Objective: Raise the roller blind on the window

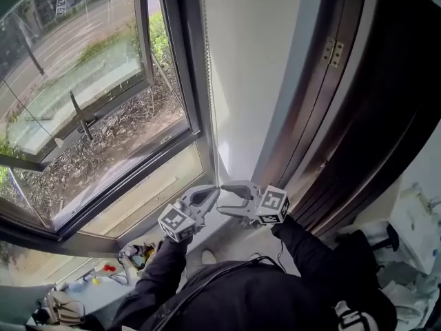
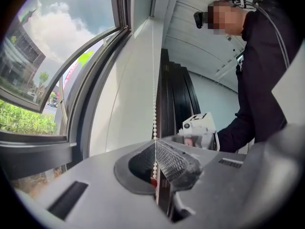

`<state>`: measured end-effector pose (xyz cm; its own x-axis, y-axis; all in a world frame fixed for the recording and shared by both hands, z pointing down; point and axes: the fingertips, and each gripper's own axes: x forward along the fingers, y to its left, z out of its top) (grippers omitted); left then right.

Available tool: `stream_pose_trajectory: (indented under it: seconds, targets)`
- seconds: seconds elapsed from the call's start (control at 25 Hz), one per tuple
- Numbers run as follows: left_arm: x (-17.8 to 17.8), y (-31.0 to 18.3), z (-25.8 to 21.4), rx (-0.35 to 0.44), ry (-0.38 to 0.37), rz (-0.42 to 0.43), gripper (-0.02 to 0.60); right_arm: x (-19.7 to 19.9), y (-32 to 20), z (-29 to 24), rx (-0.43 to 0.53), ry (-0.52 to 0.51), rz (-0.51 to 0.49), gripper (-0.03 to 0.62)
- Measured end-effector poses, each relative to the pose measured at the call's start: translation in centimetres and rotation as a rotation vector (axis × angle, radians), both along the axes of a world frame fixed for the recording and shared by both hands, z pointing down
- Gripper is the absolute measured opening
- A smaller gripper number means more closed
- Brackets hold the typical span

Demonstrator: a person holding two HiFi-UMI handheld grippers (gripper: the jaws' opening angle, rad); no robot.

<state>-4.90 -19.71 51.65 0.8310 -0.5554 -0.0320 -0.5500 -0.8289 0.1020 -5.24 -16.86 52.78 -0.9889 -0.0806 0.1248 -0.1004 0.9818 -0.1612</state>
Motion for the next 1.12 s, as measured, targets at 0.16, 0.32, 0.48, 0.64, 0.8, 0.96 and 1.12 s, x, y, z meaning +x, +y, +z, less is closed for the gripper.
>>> stream_pose_trajectory:
  seconds: [0.16, 0.32, 0.48, 0.64, 0.8, 0.96, 1.12]
  targets:
    - [-0.6, 1.2, 3.7, -0.019, -0.032, -0.005, 0.012, 0.3, 0.1, -0.9, 0.004, -0.022, 0.005, 0.284]
    - [-0.8, 1.4, 5.9, -0.042, -0.051, -0.029, 0.009, 0.2, 0.2, -0.8, -0.006, -0.028, 0.009, 0.284]
    - [0.0, 2.1, 7.1, -0.068, -0.062, -0.009, 0.009, 0.1, 0.4, -0.6, 0.000, -0.019, 0.015, 0.284]
    - [0.2, 3.0, 7.0, -0.054, -0.077, -0.014, 0.009, -0.1, 0.8, -0.8, 0.005, -0.017, 0.013, 0.282]
    - [-0.2, 3.1, 6.5, -0.074, -0.041, -0.026, 0.009, 0.1, 0.7, -1.4, 0.004, -0.032, 0.025, 0.282]
    - [-0.9, 3.8, 5.2, -0.038, -0.054, -0.054, 0.012, 0.9, 0.5, -2.6, 0.023, -0.063, 0.057, 0.247]
    - [-2.6, 4.0, 2.6, -0.035, 0.018, -0.126, 0.085, 2.0, -0.3, -2.7, 0.024, -0.089, 0.111, 0.140]
